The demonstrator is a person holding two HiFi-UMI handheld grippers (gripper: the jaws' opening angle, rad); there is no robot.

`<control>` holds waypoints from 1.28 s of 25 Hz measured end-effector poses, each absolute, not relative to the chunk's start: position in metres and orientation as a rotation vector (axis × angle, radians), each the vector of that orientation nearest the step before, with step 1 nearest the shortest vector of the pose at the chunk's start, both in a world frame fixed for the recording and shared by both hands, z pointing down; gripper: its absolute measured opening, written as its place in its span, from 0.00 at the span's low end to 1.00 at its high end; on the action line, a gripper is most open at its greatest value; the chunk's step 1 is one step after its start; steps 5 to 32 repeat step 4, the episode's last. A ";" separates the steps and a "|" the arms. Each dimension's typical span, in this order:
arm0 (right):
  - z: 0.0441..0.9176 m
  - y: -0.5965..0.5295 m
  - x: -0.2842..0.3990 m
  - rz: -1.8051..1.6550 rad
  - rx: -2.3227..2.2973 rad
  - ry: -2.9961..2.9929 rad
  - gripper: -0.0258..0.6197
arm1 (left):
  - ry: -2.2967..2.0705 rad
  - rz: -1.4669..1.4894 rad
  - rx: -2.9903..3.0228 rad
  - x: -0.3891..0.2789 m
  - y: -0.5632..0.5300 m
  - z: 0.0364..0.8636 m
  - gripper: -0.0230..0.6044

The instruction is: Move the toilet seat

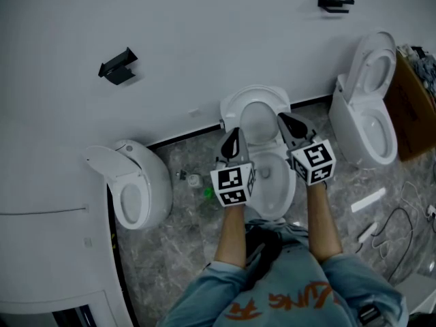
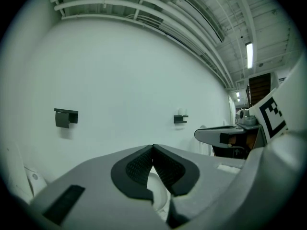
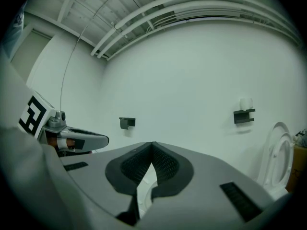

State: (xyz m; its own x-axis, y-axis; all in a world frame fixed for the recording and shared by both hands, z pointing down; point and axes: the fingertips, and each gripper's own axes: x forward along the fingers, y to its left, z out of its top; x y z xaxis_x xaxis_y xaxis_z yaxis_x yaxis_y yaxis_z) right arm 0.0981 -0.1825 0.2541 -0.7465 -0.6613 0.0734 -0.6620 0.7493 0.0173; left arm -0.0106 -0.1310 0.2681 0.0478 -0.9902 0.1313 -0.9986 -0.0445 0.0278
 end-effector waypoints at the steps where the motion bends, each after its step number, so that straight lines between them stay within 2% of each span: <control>1: 0.254 -0.182 0.096 0.013 1.082 -2.867 0.04 | -2.088 0.110 2.189 -0.012 -0.131 0.269 0.04; 32: 0.257 -0.183 0.090 0.011 1.073 -2.859 0.04 | -2.087 0.109 2.185 -0.017 -0.131 0.272 0.04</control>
